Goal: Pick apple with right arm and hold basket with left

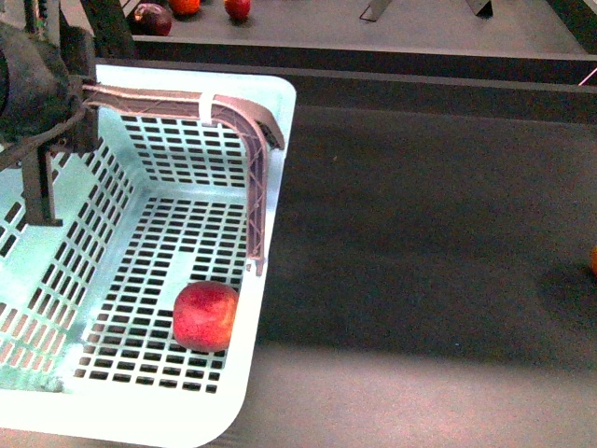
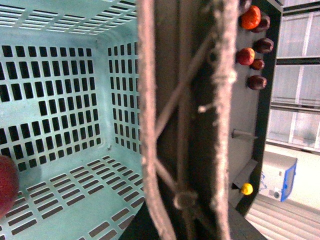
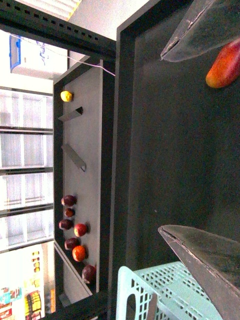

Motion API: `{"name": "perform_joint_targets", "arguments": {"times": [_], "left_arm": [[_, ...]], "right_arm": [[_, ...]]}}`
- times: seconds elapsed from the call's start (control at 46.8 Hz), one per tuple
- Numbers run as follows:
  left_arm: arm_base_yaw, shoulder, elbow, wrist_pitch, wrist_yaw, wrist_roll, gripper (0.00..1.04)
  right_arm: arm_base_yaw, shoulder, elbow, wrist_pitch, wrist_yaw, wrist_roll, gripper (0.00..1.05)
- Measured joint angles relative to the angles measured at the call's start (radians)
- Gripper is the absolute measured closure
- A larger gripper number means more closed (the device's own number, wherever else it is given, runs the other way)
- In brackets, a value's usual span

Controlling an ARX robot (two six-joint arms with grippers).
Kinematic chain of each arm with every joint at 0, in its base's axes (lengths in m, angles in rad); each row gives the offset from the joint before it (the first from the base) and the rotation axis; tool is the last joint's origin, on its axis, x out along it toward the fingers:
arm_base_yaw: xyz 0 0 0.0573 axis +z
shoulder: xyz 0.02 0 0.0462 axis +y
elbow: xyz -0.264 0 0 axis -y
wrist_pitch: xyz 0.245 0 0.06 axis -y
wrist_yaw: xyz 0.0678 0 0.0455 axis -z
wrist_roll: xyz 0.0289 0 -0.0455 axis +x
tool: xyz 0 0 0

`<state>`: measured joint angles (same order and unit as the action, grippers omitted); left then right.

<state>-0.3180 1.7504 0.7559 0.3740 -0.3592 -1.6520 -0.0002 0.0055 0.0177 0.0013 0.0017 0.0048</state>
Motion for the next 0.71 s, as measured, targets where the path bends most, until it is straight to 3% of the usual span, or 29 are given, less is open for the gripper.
{"name": "perform_joint_targets", "arguments": {"times": [0.278,0.534,0.705], "left_arm": [[0.008,-0.018,-0.02,-0.076,0.014,-0.021,0.98],[-0.006,-0.102,-0.019,-0.237,0.022,-0.06,0.58],[-0.039,-0.208,-0.02,-0.397,-0.024,-0.157,0.28]], "right_arm": [[0.0,0.0,0.0,0.0,0.0,0.0,0.09],[0.0,0.0,0.0,0.0,0.0,0.0,0.09],[0.0,0.0,0.0,0.0,0.0,0.0,0.09]]}}
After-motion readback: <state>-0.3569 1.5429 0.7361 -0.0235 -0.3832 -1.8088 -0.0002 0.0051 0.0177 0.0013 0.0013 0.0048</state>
